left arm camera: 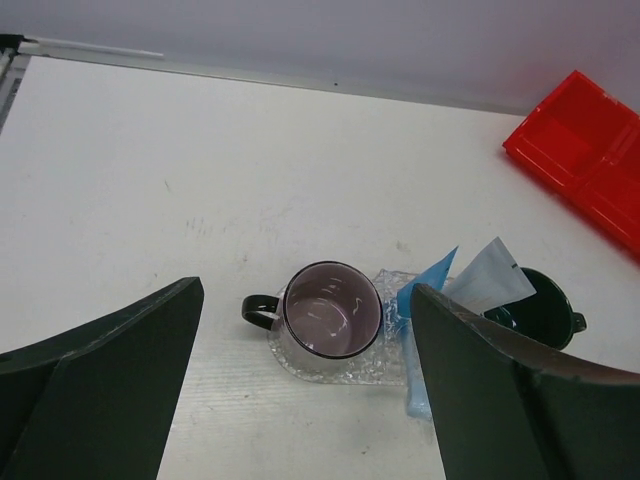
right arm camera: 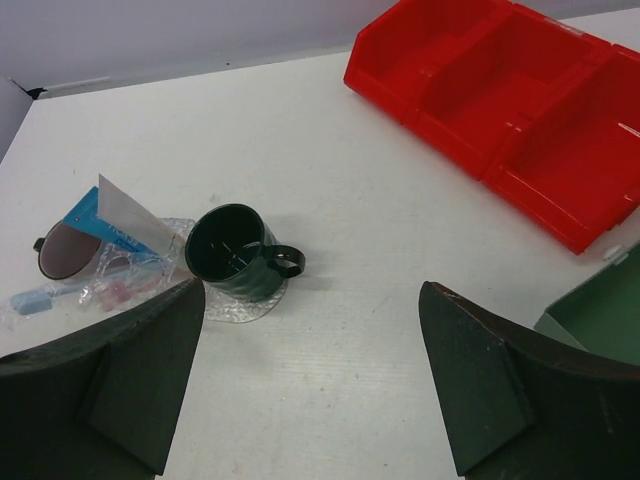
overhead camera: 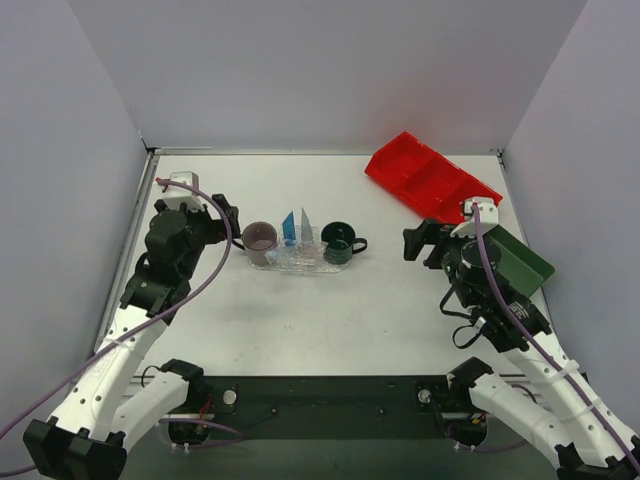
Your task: Prepare toiletry sets of a toothbrush and toothpaste on the tray
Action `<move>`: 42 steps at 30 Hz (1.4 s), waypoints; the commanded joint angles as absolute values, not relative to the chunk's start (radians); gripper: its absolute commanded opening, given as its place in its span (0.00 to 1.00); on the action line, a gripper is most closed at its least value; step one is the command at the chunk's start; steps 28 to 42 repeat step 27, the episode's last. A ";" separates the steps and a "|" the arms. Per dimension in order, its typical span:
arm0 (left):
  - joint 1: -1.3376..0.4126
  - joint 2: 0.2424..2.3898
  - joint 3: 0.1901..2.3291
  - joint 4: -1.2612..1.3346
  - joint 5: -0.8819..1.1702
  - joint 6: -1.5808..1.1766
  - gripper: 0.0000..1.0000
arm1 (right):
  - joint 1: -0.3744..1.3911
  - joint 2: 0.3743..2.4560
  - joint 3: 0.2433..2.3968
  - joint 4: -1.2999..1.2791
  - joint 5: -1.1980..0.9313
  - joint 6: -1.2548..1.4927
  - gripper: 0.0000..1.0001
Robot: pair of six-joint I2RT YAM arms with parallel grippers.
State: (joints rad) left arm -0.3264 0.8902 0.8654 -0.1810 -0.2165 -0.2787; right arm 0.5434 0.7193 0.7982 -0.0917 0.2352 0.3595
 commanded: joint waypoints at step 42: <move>-0.342 0.815 0.867 -0.124 -0.226 -0.232 0.96 | 0.538 0.635 0.778 -0.164 0.341 0.308 0.82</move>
